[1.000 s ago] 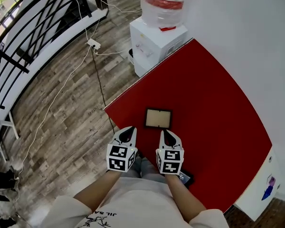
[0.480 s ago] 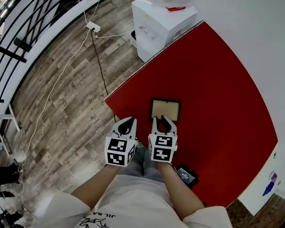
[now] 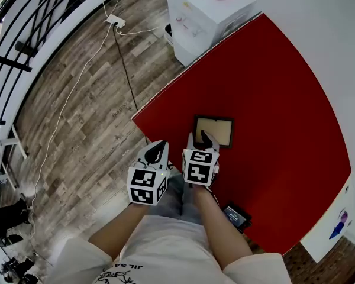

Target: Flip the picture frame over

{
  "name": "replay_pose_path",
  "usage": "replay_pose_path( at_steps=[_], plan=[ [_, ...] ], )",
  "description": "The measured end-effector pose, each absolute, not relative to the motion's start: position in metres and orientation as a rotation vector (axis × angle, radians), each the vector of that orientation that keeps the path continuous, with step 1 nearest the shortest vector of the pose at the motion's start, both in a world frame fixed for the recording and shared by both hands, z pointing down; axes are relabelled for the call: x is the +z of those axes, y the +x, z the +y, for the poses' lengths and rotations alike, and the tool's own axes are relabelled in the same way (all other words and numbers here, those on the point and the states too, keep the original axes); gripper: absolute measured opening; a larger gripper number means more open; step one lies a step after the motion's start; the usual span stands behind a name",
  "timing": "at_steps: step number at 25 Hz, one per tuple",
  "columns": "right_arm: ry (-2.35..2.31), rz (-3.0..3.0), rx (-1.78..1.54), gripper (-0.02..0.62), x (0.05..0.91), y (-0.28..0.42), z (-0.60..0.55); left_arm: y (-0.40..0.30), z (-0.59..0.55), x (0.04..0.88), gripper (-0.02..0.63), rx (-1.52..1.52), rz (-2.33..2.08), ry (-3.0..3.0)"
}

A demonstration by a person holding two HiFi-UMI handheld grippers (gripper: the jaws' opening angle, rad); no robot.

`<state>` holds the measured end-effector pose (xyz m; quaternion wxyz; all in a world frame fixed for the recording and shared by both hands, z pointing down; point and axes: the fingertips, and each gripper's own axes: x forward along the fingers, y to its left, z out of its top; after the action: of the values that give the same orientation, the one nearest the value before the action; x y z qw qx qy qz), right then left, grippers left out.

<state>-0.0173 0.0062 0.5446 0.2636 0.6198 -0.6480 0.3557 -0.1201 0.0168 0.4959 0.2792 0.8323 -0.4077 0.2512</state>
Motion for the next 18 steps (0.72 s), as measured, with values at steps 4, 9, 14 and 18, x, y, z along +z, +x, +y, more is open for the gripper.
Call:
replay_pose_path(
  at_steps=[4, 9, 14, 18],
  plan=[
    [1.651, -1.704, 0.991, 0.115, 0.562, -0.022, 0.004, -0.126, 0.014, 0.504, 0.006, 0.678, -1.095, 2.219],
    [1.603, -1.66, 0.964, 0.115, 0.573, -0.023, -0.002, -0.129, 0.006, 0.509, 0.006, 0.675, -1.1, 2.202],
    [1.59, -1.597, 0.955, 0.071, 0.578, -0.022, -0.002, -0.133, 0.001, 0.51, 0.006, 0.662, -1.105, 2.188],
    [1.601, -1.589, 0.946, 0.054, 0.577, -0.023, -0.002, -0.137, 0.002, 0.513, 0.006, 0.661, -1.105, 2.175]
  ],
)
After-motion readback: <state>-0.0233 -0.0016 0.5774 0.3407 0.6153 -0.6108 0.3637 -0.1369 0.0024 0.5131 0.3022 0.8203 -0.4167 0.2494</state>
